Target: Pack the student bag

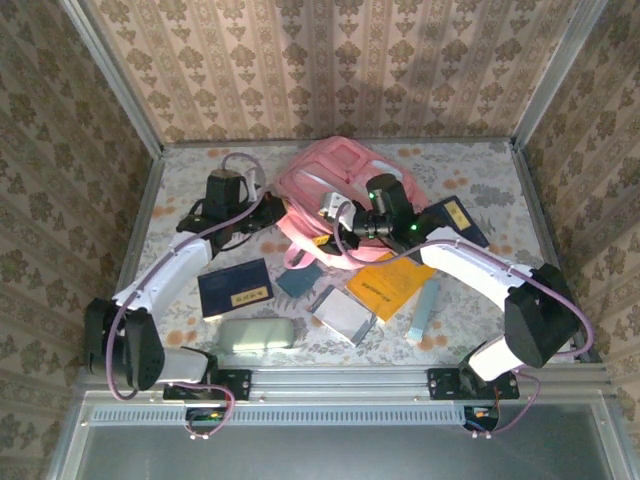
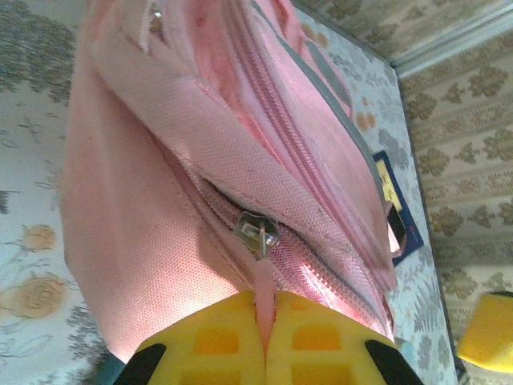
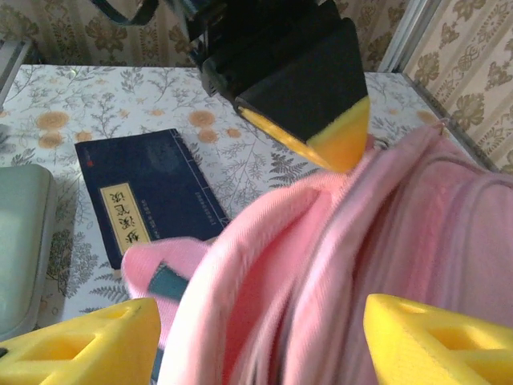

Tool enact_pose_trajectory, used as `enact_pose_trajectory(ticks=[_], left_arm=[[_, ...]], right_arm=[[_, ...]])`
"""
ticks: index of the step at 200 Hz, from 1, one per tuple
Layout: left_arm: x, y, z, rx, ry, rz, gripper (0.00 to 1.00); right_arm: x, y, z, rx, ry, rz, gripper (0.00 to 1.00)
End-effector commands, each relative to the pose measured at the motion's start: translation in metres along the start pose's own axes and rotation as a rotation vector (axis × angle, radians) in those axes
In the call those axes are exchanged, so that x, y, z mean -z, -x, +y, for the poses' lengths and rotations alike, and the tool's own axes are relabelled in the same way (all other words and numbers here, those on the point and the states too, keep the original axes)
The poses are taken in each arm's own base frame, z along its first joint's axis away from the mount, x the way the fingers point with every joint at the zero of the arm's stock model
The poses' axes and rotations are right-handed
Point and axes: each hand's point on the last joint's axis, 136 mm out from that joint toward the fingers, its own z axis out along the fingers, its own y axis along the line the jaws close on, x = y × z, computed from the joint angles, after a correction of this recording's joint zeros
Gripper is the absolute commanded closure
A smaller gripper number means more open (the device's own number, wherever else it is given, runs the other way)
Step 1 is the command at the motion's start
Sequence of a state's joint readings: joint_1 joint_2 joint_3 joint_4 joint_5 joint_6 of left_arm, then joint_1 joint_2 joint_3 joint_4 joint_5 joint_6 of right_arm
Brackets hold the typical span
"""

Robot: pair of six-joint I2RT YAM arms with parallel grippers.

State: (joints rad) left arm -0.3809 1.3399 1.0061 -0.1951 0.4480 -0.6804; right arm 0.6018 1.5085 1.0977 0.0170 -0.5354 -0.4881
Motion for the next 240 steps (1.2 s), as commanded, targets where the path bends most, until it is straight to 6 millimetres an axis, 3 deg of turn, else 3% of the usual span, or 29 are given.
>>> enact_pose_trajectory(ticks=[1,22,26,47,98,129,155,200,240], left_arm=[[0.014,0.012,-0.041,-0.104,-0.062,-0.052,1.00],[0.018,0.012,-0.050,-0.117,-0.071,-0.061,1.00],[0.016,0.004,-0.060,-0.132,-0.090,-0.044,1.00],[0.018,-0.002,-0.070,-0.156,-0.102,-0.042,1.00],[0.022,-0.010,-0.082,-0.184,-0.112,-0.041,1.00],[0.023,-0.010,-0.083,-0.202,-0.106,-0.042,1.00],[0.022,-0.011,-0.075,-0.213,-0.073,-0.041,1.00],[0.022,0.003,-0.046,-0.183,-0.001,-0.060,1.00],[0.008,0.019,-0.007,-0.110,0.045,-0.043,1.00]], right_arm=[[-0.006,0.016,-0.013,0.002,-0.067,0.015,0.30],[-0.009,0.016,-0.022,0.002,-0.113,0.038,0.31],[-0.009,0.015,-0.024,0.006,-0.122,0.042,0.32],[-0.009,0.010,-0.031,0.022,-0.154,0.084,0.36],[-0.016,-0.013,-0.048,0.042,-0.212,0.206,0.44],[-0.015,-0.021,-0.049,0.041,-0.221,0.219,0.76],[-0.007,-0.014,-0.049,0.030,-0.225,0.177,1.00],[0.020,-0.008,-0.049,0.045,-0.204,0.114,1.00],[0.047,0.005,-0.046,0.058,-0.160,0.028,1.00]])
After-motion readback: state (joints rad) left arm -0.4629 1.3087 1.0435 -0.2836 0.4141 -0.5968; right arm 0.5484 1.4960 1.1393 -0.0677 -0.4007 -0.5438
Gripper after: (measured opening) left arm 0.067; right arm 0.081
